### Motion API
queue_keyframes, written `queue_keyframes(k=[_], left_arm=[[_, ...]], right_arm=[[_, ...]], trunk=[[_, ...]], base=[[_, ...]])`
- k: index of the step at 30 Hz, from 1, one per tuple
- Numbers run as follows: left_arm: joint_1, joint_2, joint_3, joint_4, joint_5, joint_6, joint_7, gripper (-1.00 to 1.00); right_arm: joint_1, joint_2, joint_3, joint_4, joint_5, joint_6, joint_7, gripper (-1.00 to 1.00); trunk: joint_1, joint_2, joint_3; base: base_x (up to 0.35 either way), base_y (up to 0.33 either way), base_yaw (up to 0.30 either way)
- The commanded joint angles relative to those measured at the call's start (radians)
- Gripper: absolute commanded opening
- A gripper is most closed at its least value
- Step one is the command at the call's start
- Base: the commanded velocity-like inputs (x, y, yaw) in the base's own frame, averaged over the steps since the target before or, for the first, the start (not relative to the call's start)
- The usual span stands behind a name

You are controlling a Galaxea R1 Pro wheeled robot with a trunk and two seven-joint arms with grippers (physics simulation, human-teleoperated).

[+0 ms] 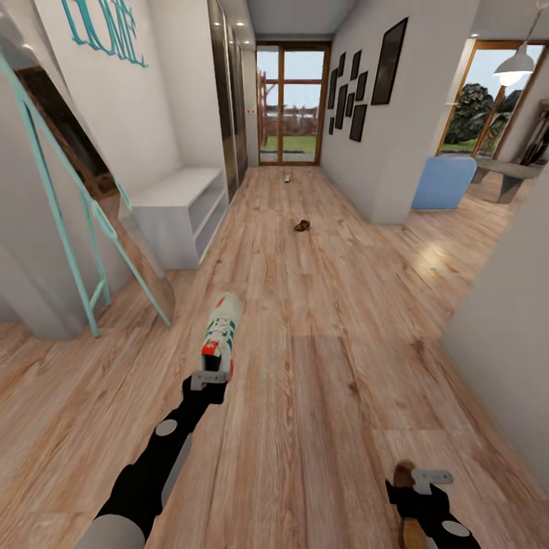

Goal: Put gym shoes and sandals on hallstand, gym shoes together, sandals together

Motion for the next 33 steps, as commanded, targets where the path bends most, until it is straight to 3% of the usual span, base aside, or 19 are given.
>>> queue_keyframes(k=[1,3,10,11,12,14,17,20,33], left_arm=[[0.0,-0.001,-0.002,-0.002,-0.005,-0.001,-0.003,-1.0],[0.0,0.0,-0.019,-0.005,-0.005,-0.002,0.0,-1.0],[0.0,0.0,-0.027,-0.006,-0.004,0.0,0.0,-1.0],[0.0,0.0,-0.028,-0.006,-0.003,0.0,0.0,-1.0],[0.0,0.003,-0.028,-0.009,-0.002,0.002,-0.001,-1.0],[0.0,0.003,-0.028,-0.01,-0.001,0.005,-0.001,-1.0],[-0.001,0.001,-0.028,-0.012,-0.001,0.011,-0.001,-1.0],[0.0,0.001,-0.028,-0.011,-0.001,0.011,-0.001,-1.0],[0.0,-0.001,-0.034,-0.01,-0.001,0.011,-0.003,-1.0]], right_arm=[[0.0,0.0,0.0,0.0,0.001,0.006,-0.001,1.0],[0.0,0.0,-0.001,0.002,0.0,0.007,-0.001,1.0],[-0.001,-0.004,-0.003,-0.027,0.001,0.012,-0.001,1.0],[-0.001,-0.004,-0.003,-0.041,0.001,0.012,-0.001,1.0],[-0.001,-0.002,0.0,-0.123,0.003,0.014,-0.001,1.0],[-0.001,-0.002,0.001,-0.145,0.005,0.015,-0.001,1.0],[0.0,-0.01,-0.027,-0.031,0.005,0.012,-0.001,1.0],[0.0,-0.011,-0.035,0.019,0.002,0.01,0.0,1.0],[0.0,-0.004,-0.037,0.047,0.001,0.008,0.0,1.0]], trunk=[[0.0,0.0,-0.001],[0.0,0.0,-0.001],[0.0,0.0,-0.001],[0.0,0.0,-0.001],[0.0,0.0,-0.001],[0.0,0.0,-0.001],[0.0,0.0,-0.001],[0.0,0.0,-0.001],[0.0,0.0,-0.001]], base=[[0.3,0.0,0.0],[0.188,0.0,0.0],[0.042,0.0,0.0],[0.007,0.0,0.0],[0.001,0.0,0.0],[0.0,0.0,0.0],[0.0,0.0,0.0],[0.0,0.0,0.0],[0.0,0.0,-0.086]])
